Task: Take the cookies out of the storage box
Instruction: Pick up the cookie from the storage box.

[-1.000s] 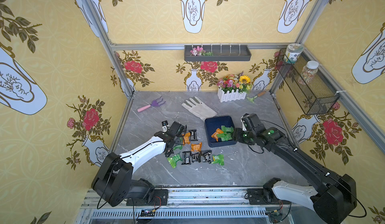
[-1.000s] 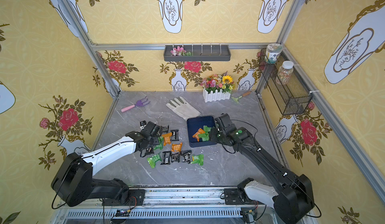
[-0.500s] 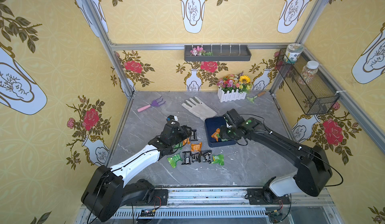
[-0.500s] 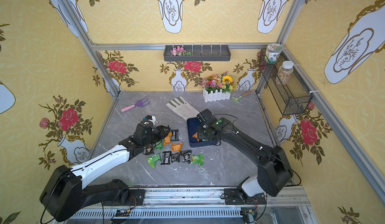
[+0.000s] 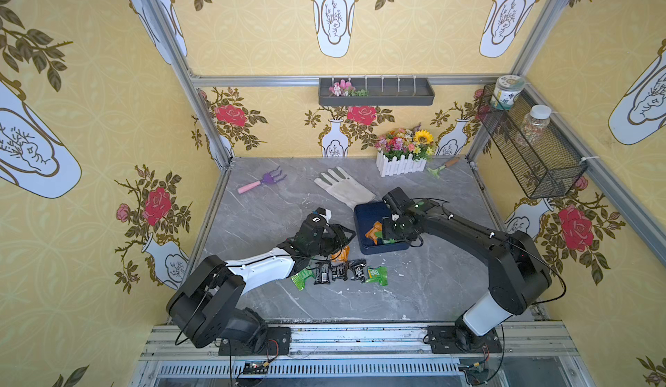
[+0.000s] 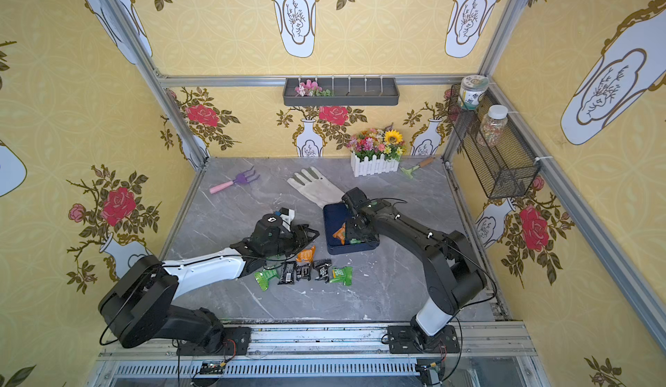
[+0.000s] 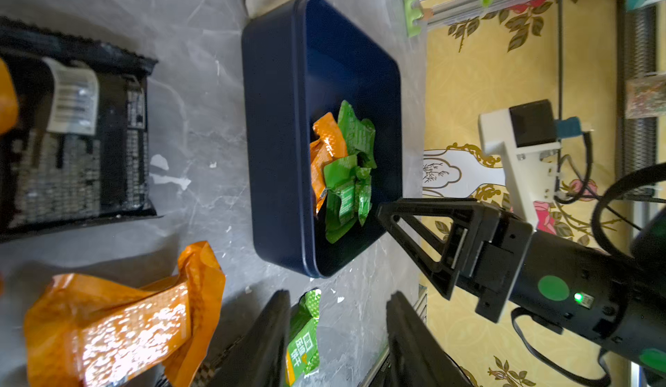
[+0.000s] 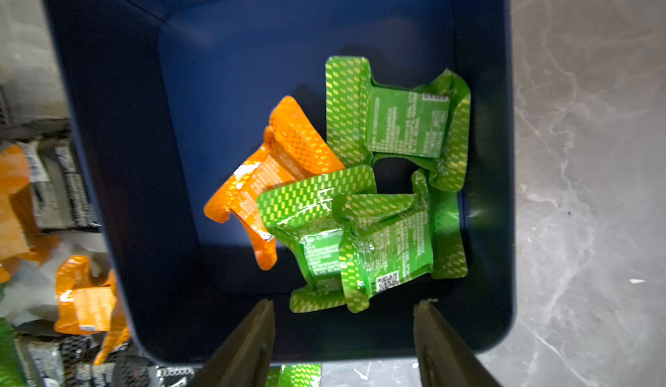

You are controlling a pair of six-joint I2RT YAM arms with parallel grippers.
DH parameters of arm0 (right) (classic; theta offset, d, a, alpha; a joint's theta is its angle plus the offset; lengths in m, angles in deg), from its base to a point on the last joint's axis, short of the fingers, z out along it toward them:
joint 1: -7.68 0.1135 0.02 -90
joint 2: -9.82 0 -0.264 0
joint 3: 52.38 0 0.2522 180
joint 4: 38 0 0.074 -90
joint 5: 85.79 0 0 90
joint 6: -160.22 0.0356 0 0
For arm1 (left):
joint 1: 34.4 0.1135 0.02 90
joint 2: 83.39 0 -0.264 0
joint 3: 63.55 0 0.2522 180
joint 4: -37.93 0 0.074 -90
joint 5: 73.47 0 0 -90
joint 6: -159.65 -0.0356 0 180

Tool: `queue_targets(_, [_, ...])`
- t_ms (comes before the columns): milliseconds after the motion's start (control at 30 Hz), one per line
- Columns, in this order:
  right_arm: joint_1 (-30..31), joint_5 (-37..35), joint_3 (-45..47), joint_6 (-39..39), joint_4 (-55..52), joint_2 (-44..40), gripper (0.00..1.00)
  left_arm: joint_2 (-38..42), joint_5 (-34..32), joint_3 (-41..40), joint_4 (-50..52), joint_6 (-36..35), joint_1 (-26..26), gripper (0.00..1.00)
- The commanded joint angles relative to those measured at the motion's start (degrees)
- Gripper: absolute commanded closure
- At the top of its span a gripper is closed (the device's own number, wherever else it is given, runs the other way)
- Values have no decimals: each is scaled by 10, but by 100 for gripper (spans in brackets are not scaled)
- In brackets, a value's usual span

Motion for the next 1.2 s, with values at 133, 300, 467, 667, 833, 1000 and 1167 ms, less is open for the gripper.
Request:
queue_targets(133, [-17,-4,14,-35,26,14,31,-41,13,11,-17,24,-12,55])
queue_targets(300, [-23,-8,12,-55,42,33,29,-64,21,29,-17,16,-23,54])
queue_targets(467, [-35,-11,7,-63,59,55,27,-84,6,35,-17,28,-24,54])
queue_targets(667, [-40,6,11,-68,77,85,29,-108,2,49,-17,31,-26,57])
queue_targets(833, [-39,11,14,-67,81,89,38,-122,5,60,-17,27,-31,63])
queue_targets(1000, [-39,9,8,-70,75,76,48,-131,4,68,-17,25,-35,66])
queue_targets(1167, [-40,-3,-7,-75,57,52,52,-138,5,78,-18,21,-38,67])
